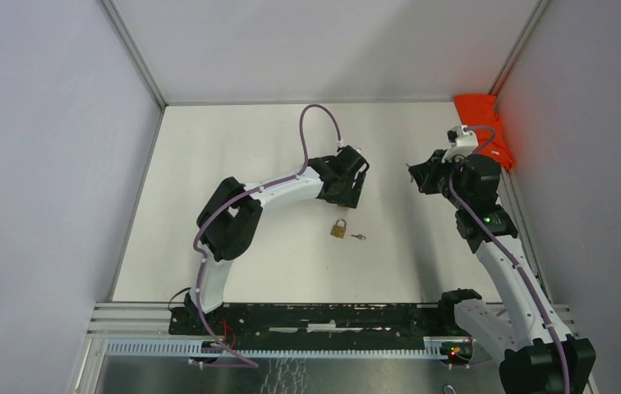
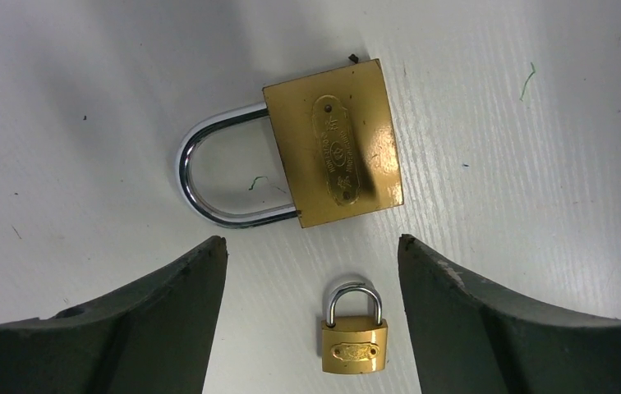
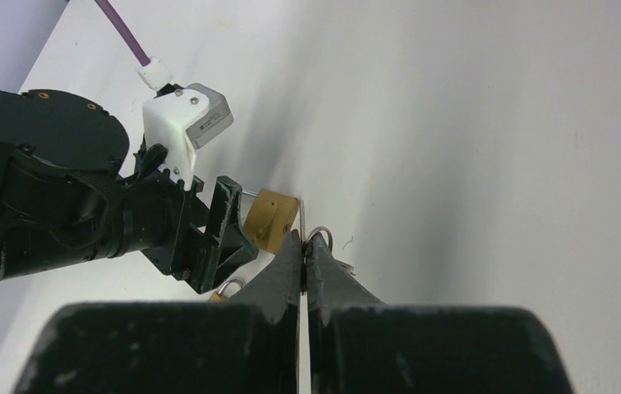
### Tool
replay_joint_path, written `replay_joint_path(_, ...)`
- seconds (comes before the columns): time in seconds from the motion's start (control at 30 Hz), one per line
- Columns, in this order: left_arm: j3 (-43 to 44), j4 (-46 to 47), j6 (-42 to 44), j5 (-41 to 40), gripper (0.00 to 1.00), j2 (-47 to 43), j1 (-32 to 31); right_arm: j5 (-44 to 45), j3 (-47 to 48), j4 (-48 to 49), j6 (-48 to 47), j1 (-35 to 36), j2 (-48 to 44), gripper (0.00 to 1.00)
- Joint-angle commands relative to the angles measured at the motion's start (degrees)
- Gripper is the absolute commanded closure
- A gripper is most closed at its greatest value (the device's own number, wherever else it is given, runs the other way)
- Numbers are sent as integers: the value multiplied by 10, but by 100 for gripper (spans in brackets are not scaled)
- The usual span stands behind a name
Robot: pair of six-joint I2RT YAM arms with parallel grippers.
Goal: Unlock with the key
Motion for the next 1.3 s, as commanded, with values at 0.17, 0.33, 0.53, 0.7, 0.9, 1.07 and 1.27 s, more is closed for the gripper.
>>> replay_joint_path(0.17, 20, 29, -5, 7, 18, 31, -2, -6, 5, 7, -12, -7, -16, 100)
replay_joint_path(0.33, 35, 33, 3, 10, 18, 40, -2, -8, 5, 8, -12, -8, -16, 100)
replay_joint_path(0.53, 55, 21, 4, 8, 18, 29, -3, -7, 10, 6, -13, -9, -13, 100)
replay_joint_path(0.7, 58, 24, 5, 10, 18, 40, -3, -13, 10, 10, -10, -9, -12, 100)
replay_joint_path(0.9, 62, 35, 14, 35, 18, 74, -3, -10, 9, 6, -12, -9, -16, 100)
replay_joint_path(1.07, 55, 58, 15, 42, 18, 88, -3, -8, 8, 5, -13, -9, -19, 100)
replay_joint_path(1.27, 66, 24, 13, 10, 18, 104, -3, -8, 6, 7, -11, -9, -20, 100)
